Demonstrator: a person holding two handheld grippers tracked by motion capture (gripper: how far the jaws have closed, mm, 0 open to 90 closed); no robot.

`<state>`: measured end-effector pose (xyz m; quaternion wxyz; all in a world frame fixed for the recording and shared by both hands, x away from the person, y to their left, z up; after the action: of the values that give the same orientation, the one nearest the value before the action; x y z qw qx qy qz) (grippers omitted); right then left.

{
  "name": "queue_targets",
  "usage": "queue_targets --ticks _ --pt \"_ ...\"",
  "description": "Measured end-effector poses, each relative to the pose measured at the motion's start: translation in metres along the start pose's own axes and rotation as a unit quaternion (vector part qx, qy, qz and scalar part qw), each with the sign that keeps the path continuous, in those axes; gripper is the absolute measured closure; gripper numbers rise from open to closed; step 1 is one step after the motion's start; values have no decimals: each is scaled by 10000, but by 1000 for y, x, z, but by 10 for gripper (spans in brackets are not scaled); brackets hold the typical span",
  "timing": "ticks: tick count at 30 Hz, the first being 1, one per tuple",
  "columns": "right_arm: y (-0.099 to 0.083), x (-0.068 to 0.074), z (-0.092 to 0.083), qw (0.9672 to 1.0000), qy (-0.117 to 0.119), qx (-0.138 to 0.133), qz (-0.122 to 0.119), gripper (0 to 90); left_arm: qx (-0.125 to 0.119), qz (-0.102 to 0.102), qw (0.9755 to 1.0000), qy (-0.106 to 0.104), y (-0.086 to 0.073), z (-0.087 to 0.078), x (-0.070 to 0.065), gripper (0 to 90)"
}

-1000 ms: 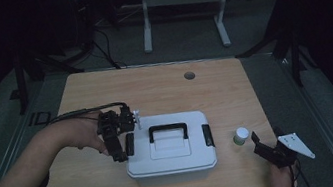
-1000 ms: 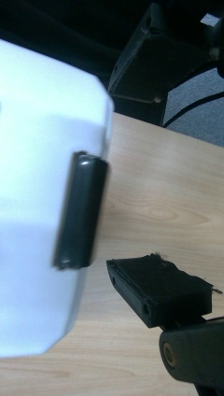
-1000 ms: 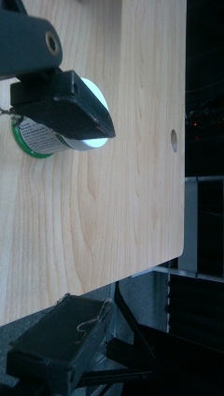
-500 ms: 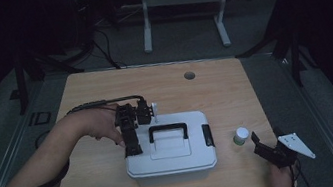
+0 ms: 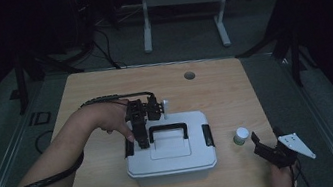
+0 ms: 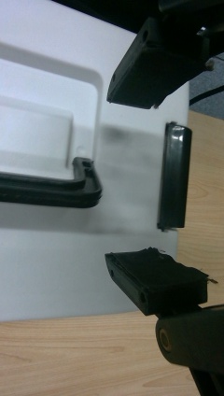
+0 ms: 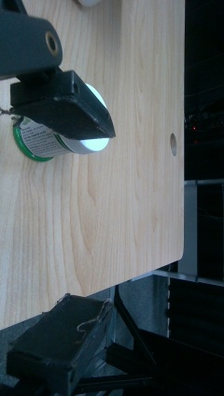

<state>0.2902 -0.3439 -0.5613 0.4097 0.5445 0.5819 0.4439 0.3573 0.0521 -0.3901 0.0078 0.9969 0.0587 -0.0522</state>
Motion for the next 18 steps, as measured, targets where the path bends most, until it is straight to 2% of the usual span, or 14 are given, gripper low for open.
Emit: queue_targets --ticks 3,4,5,9,12,16,18 --pt "0 0 0 10000 5 -6 20 135 5 -1 10000 -7 2 0 2 224" --pt "0 0 0 10000 6 -9 22 135 62 27 10000 51 4 2 3 248" --pt "0 0 0 10000 11 -9 20 135 86 88 9999 8 5 2 3 285" --pt "0 -1 0 10000 16 -12 19 135 119 129 9998 59 10 3 4 403" --pt "0 -1 0 10000 21 -12 17 135 213 198 9995 143 14 6 3 452" --pt "0 -1 0 10000 26 -14 20 135 241 122 9996 -46 17 9 2 533" --pt "0 -1 0 10000 27 -12 16 135 315 196 9993 -101 19 10 0 567"
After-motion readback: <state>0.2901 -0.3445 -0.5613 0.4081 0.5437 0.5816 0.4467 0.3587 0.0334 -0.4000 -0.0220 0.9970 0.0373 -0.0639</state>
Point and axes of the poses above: each handheld gripper's, and its own axes: z roughly forward along the jaws, y roughly out of its top, x roughly to its left, the point moved 3 cm from there along z, roughly forward along the jaws, and after that the axes turned 5 degrees about -y, right-handed, at the moved point
